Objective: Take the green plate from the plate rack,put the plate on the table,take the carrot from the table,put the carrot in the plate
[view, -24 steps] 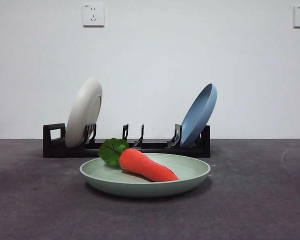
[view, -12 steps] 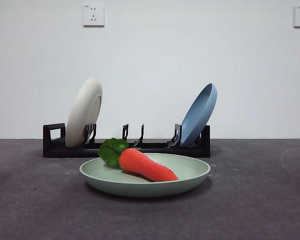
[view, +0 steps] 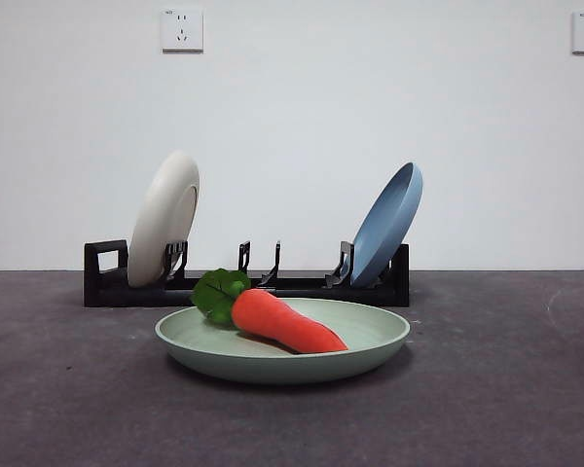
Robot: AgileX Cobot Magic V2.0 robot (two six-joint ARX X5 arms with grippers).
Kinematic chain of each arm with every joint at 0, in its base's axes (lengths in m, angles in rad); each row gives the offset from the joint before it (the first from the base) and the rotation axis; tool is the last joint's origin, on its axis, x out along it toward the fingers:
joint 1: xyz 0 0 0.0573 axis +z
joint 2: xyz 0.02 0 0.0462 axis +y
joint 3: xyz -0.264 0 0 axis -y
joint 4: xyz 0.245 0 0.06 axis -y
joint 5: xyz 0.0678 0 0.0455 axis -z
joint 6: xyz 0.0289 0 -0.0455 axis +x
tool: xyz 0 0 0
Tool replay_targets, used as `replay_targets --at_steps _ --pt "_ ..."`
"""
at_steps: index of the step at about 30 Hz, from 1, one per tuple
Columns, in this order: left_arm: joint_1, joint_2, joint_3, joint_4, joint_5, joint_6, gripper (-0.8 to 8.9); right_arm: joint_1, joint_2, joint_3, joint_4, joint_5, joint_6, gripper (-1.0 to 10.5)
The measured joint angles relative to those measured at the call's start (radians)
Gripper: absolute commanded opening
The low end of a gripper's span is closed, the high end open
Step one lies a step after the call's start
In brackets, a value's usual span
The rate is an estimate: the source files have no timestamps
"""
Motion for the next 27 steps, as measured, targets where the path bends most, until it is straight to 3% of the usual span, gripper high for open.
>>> replay_targets --at_steps 12,27 --pt "0.028 -0.026 -0.017 -0.197 0.011 -0.053 -0.03 0.000 0.000 0.000 0.000 0.000 0.000 0.0" --pt "0.032 -0.026 -0.017 -0.197 0.021 -0.078 -0.04 0.000 0.000 0.000 0.000 0.000 0.000 0.0"
